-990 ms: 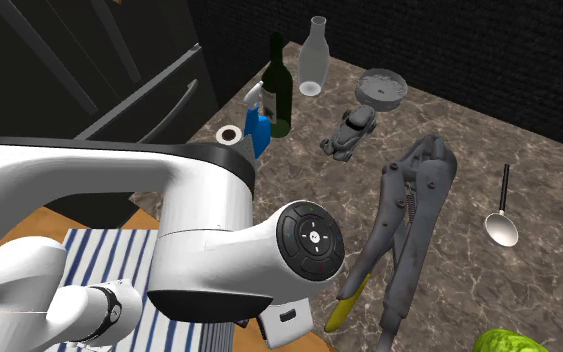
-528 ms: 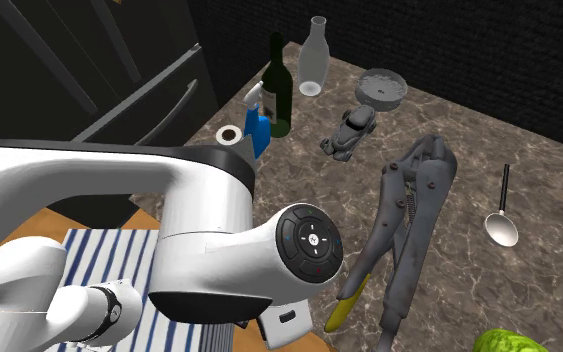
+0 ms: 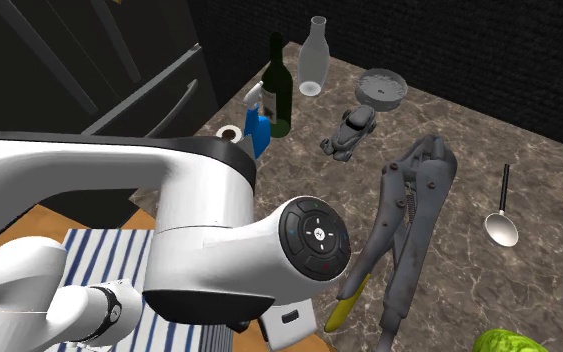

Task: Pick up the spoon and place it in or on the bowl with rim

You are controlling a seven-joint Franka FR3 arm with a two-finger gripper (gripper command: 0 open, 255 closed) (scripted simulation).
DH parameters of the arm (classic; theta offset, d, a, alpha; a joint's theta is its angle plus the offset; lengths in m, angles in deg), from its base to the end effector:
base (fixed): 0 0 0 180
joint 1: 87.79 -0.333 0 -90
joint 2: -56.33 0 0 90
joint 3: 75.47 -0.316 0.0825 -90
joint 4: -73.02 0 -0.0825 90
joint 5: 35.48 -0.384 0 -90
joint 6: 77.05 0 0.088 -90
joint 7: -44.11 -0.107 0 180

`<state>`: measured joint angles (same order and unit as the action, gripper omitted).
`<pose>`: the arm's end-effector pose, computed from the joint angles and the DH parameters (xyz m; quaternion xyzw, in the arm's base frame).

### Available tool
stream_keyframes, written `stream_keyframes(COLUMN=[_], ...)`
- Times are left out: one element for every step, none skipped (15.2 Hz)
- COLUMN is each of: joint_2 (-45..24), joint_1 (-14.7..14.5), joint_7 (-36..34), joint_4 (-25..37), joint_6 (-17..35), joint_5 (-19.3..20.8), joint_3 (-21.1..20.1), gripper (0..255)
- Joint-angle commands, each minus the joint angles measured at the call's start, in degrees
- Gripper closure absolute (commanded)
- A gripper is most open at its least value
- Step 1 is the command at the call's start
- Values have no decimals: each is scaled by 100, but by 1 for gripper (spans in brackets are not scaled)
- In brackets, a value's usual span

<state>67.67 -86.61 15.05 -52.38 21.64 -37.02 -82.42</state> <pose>0.4570 0.0504 0.4506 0.9692 -0.2064 -0.1286 0.0390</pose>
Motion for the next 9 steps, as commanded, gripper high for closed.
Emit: stream_keyframes(joint_2=[-68,-92,-92,-91,-92,-92,-92,-92,-92], joint_1=[2,4,4,4,4,4,4,4,4], joint_7=[-13,-16,-16,-16,-16,-16,-16,-16,-16], joint_4=[386,559,559,558,558,559,559,559,559], joint_6=[-325,-474,-474,-474,-474,-474,-474,-474,-474], joint_5=[10,13,13,13,13,13,13,13,13], joint_3=[-1,0,0,1,0,0,0,0,0], gripper=[0,0,0,0,0,0,0,0,0])
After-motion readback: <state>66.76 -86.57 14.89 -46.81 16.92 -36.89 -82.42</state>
